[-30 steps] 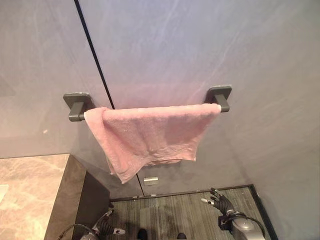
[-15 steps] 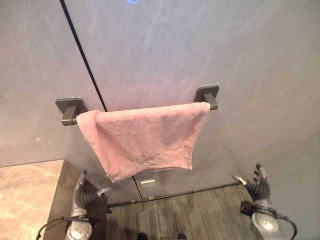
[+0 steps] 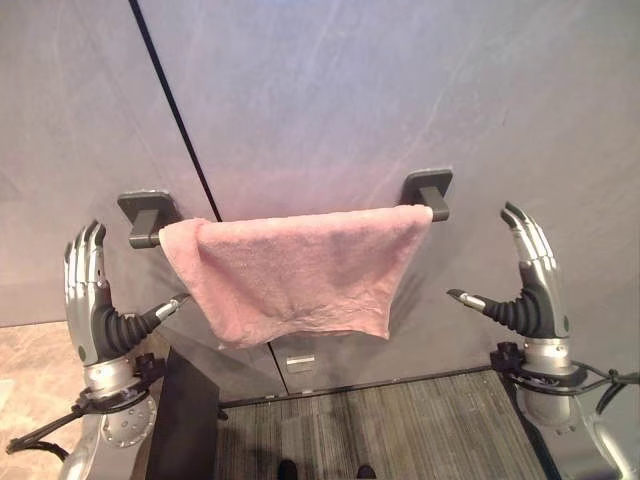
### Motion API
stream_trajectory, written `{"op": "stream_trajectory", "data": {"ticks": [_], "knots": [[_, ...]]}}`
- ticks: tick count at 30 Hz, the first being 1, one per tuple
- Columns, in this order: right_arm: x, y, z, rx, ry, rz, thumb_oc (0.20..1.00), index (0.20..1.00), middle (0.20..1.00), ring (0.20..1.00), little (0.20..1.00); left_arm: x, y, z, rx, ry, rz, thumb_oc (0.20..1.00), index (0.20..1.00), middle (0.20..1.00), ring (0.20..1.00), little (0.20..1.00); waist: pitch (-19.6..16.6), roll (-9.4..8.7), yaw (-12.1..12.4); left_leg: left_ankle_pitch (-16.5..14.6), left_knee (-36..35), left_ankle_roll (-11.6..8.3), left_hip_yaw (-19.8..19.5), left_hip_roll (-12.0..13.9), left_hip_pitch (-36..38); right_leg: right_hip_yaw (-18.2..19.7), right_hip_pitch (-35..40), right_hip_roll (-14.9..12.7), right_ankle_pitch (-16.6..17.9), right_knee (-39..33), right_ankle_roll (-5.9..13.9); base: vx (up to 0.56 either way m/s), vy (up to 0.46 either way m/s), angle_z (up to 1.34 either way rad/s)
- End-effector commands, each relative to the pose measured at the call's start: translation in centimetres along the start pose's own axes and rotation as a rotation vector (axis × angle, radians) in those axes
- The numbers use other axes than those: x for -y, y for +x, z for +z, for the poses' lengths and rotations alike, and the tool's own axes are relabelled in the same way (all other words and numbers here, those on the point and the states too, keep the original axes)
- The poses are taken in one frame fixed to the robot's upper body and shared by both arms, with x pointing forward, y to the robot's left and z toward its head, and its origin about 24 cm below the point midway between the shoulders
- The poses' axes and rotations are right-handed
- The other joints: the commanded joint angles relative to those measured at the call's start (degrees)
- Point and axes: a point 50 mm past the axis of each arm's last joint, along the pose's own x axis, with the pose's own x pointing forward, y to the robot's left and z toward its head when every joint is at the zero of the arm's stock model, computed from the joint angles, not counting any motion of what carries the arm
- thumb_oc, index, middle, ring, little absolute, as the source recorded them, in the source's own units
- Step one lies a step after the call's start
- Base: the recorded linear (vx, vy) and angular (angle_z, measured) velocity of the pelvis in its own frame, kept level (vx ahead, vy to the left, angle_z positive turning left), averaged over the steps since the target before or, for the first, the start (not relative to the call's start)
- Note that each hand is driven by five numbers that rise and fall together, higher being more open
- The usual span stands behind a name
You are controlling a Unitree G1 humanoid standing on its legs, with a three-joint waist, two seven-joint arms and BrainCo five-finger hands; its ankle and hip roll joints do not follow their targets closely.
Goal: Put brush and paste in cup on sink, flatten towel.
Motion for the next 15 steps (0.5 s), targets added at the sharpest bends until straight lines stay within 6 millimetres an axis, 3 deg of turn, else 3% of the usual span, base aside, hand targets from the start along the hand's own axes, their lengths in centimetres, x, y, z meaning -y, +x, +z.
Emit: {"op": "stream_trajectory", "data": {"ticks": [1,4,6,7,9,15], "knots": [[1.0,2.0,1.8,0.165,-0.028,-0.107,1.000,1.000,1.000,1.000,1.000,-0.6,1.9,0.8,0.154,0.024,0.061,1.000,1.000,1.000,1.000,1.000,-1.4,-2.05,1.2,-1.0,0.4,-2.66,0.3,1.8,-1.1,-0.7,-2.7,-4.3,2.1,0.0,5.01,0.00,0.000,0.00],[0.4,3.6,3.3,0.366,-0.106,0.029,1.000,1.000,1.000,1.000,1.000,-0.2,3.0,2.0,0.320,0.053,-0.047,1.000,1.000,1.000,1.000,1.000,-1.3,-2.47,1.6,-0.9,0.4,-2.82,0.4,1.8,-1.2,-0.7,-3.1,-4.3,2.3,0.0,5.20,0.00,-0.001,-0.03],[0.2,3.9,3.6,0.398,-0.108,0.055,1.000,1.000,1.000,1.000,1.000,-0.2,3.2,1.9,0.334,0.067,-0.068,1.000,1.000,1.000,1.000,1.000,-1.2,-2.51,1.6,-0.9,0.4,-2.87,0.5,1.8,-1.3,-0.6,-3.2,-4.2,2.3,0.0,5.26,0.00,-0.001,-0.02],[0.1,4.4,4.1,0.465,-0.130,0.150,1.000,1.000,1.000,1.000,1.000,-0.3,3.5,1.5,0.378,0.133,-0.131,1.000,1.000,1.000,1.000,1.000,-1.1,-2.68,1.8,-0.9,0.4,-2.97,0.6,1.8,-1.4,-0.6,-3.4,-4.2,2.4,0.0,5.28,0.00,0.000,0.00],[0.3,4.7,5.1,0.526,-0.105,0.160,1.000,1.000,1.000,1.000,1.000,-0.3,3.5,1.3,0.389,0.157,-0.180,1.000,1.000,1.000,1.000,1.000,-1.0,-2.71,1.7,-0.9,0.4,-2.99,0.7,1.8,-1.6,-0.5,-3.6,-4.2,2.5,0.0,5.31,0.00,0.000,0.00],[-0.2,5.9,5.0,0.606,-0.185,0.347,1.000,1.000,1.000,1.000,1.000,-0.1,3.8,-0.3,0.411,0.259,-0.383,1.000,1.000,1.000,1.000,1.000,-0.8,-3.09,1.9,-0.7,0.4,-3.23,0.8,1.9,-2.4,-0.4,-4.5,-4.2,2.7,0.0,5.38,0.00,0.000,0.00]]}}
